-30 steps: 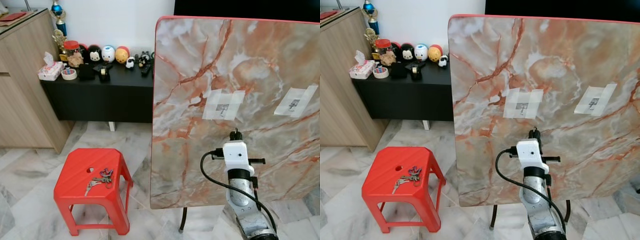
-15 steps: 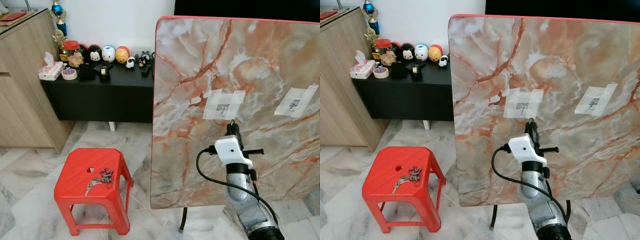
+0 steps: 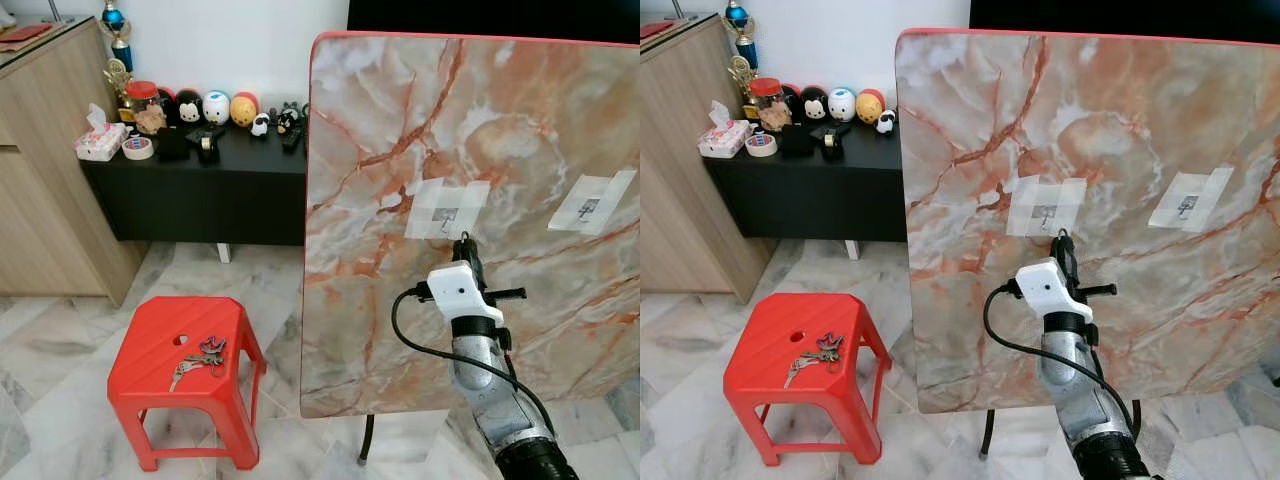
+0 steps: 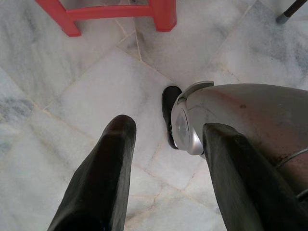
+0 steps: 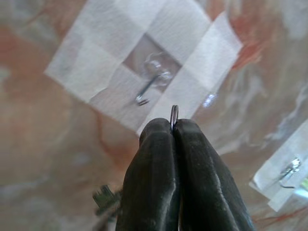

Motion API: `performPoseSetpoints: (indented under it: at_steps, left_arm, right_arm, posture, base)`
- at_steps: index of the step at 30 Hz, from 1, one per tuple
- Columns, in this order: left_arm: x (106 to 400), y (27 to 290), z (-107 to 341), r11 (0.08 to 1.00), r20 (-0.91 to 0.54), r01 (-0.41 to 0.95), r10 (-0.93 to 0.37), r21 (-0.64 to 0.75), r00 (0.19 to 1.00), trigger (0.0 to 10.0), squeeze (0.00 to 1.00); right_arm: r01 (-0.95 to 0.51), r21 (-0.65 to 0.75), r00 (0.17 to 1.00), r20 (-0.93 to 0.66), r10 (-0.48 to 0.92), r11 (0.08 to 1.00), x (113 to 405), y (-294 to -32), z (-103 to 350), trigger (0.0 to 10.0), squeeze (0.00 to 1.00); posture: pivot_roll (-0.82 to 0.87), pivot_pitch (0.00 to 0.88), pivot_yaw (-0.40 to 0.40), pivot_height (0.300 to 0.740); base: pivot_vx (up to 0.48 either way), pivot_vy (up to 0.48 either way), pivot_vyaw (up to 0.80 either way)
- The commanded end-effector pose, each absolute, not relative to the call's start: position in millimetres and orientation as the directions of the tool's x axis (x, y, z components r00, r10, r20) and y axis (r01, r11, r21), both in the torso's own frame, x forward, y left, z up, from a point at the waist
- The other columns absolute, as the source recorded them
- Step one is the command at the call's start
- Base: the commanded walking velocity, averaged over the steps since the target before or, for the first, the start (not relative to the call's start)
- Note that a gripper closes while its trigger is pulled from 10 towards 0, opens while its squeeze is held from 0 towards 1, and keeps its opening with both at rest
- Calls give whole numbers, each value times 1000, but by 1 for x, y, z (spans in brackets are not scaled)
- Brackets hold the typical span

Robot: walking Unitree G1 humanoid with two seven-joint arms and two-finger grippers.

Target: Hang keys on a hook

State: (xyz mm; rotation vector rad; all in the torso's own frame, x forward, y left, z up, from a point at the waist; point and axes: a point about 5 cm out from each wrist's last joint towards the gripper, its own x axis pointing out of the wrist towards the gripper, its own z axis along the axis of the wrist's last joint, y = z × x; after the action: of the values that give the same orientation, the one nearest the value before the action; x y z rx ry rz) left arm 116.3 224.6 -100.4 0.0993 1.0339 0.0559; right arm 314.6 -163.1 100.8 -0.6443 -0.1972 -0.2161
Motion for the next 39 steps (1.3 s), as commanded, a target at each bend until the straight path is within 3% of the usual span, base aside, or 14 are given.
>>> performPoseSetpoints:
  at_steps: [1,39]
  left_arm:
    - [115,221,-101,995,-857,5,84,101,509,10000,0]
    - [115,220,-102,995,-858,4,81,97,507,10000,0]
  right_arm:
    - [253,-576,959,258,-121,777,319,-163,105,10000,0]
    - [228,-576,959,271,-80,785,327,-157,112,10000,0]
  posture:
    - [69,0,-74,740]
    - [71,0,-77,740]
  base:
    - [0,0,0]
    - [0,0,0]
